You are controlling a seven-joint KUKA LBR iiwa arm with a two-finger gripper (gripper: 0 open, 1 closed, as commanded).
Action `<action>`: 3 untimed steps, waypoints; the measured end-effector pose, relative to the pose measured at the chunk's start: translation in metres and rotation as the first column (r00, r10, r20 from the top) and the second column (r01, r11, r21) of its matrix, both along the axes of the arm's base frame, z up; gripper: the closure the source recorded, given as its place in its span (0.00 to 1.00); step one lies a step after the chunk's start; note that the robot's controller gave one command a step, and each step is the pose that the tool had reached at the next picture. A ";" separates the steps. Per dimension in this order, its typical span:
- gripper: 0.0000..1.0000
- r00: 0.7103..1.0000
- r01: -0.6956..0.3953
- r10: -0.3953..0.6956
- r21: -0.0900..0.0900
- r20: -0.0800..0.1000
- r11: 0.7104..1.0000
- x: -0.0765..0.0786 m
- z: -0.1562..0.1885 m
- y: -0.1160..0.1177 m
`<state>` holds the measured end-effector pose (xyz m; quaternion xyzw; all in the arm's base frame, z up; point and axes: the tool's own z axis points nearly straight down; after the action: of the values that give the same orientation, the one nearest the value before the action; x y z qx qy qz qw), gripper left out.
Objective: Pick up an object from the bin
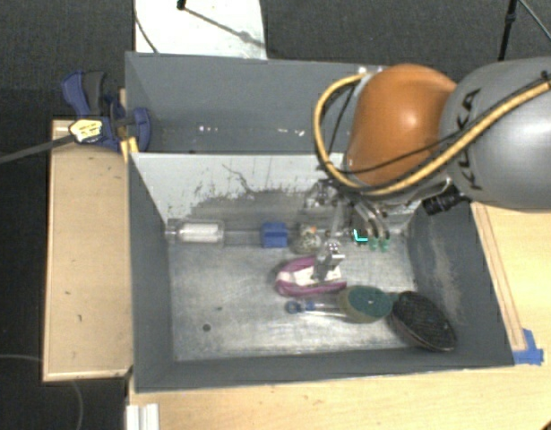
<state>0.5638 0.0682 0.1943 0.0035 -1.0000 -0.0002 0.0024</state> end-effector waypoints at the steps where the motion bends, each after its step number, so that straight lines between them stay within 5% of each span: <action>1: 0.00 0.998 -0.061 0.061 0.005 0.014 0.998 -0.009 -0.103 -0.035; 2: 1.00 0.998 -0.057 0.057 0.003 0.021 0.998 -0.008 -0.105 -0.037; 3: 1.00 0.907 -0.420 0.420 0.000 0.008 0.907 -0.025 -0.001 -0.077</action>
Offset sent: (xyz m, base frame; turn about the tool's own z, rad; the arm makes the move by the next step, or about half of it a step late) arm -0.0147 -0.0421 -0.1209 -0.0597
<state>0.5392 -0.0087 0.1933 0.2185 -0.9758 -0.0003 -0.0015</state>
